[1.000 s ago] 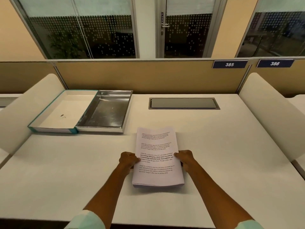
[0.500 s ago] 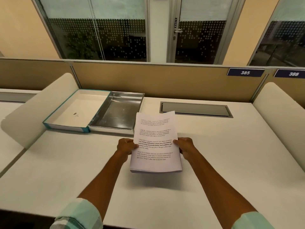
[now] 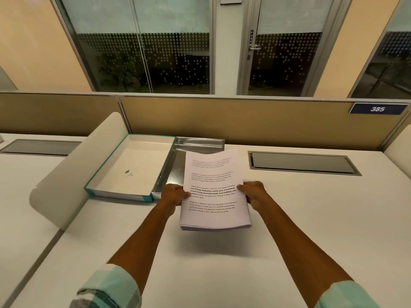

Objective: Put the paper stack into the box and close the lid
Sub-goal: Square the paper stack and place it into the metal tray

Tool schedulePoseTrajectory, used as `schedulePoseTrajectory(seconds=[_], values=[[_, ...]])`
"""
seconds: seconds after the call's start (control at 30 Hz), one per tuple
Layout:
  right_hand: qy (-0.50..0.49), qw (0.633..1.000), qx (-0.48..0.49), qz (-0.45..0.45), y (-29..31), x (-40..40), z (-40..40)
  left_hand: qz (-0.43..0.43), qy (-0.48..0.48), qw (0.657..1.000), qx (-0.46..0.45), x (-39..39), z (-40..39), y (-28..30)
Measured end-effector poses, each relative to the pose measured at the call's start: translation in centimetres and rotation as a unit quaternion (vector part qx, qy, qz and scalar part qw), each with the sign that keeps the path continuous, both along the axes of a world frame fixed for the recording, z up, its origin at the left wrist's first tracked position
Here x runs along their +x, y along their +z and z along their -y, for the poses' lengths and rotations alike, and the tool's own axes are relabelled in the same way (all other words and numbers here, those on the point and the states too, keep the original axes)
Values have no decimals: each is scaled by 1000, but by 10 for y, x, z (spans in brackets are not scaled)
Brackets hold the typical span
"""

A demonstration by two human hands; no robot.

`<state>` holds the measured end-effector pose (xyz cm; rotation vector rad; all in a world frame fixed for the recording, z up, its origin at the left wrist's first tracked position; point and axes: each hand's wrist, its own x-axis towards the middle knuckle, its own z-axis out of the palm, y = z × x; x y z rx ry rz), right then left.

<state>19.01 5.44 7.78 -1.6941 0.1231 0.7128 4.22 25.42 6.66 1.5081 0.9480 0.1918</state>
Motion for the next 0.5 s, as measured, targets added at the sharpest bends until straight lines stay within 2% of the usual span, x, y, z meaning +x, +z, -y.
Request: schedulePoseTrajectory(seconds=[0.27, 0.5], values=[[2, 1000, -28, -2, -4, 11, -84, -36, -32, 999, 23, 12, -86, -6], [-6, 999, -53, -11, -11, 32, -128, -54, -44, 997, 15, 38, -129, -17]])
